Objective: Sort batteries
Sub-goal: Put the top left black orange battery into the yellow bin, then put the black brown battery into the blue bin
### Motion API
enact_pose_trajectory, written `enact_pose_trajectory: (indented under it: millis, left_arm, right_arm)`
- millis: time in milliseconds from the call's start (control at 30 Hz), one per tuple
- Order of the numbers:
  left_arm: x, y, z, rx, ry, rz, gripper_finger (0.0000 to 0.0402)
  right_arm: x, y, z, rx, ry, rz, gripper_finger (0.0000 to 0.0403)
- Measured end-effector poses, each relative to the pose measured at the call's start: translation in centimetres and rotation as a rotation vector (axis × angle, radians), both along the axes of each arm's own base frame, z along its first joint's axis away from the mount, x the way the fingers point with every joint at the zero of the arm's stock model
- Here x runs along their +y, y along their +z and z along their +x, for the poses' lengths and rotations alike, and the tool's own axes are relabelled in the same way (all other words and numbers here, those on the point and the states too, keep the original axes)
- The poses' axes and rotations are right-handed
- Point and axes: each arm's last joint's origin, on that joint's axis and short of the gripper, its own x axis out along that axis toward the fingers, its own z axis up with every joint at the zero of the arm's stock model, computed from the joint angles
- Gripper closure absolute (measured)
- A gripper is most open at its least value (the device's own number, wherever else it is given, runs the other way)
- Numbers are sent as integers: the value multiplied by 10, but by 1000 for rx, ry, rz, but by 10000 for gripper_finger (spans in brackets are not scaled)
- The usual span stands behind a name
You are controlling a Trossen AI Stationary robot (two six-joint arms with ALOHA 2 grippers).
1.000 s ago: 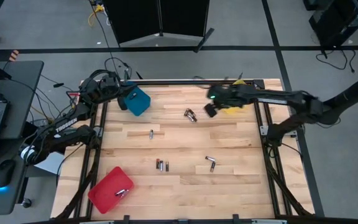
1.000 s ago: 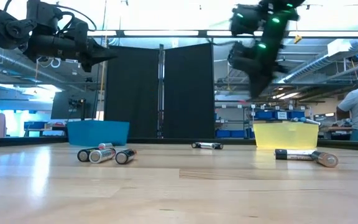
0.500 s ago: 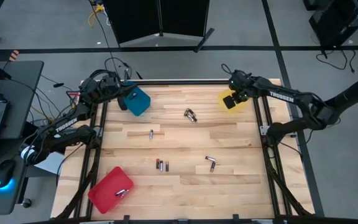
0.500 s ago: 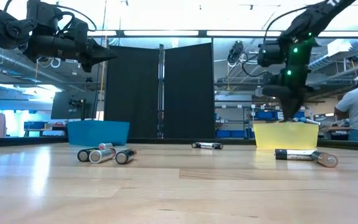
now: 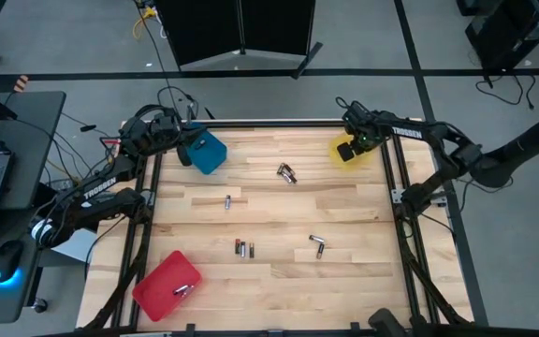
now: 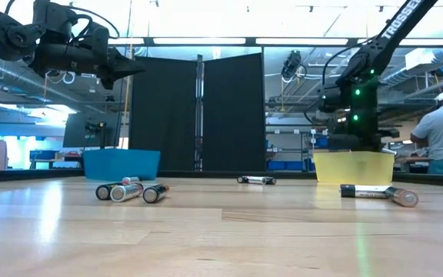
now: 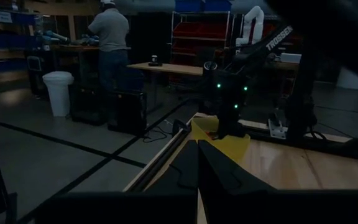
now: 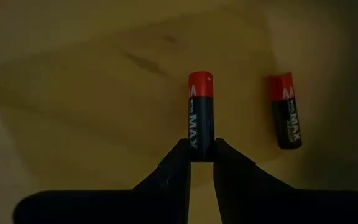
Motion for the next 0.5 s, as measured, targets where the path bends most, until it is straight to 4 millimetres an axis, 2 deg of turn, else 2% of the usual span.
enact_pose_trajectory:
  millis: [200, 500]
  left_arm:
    - [0, 0, 0, 0, 0, 1, 394]
    - [0, 0, 0, 0, 0, 1, 394]
  right_arm:
    - [-3, -2, 3, 19, 2, 0, 345]
    - [0, 6, 0, 10, 1, -12, 199]
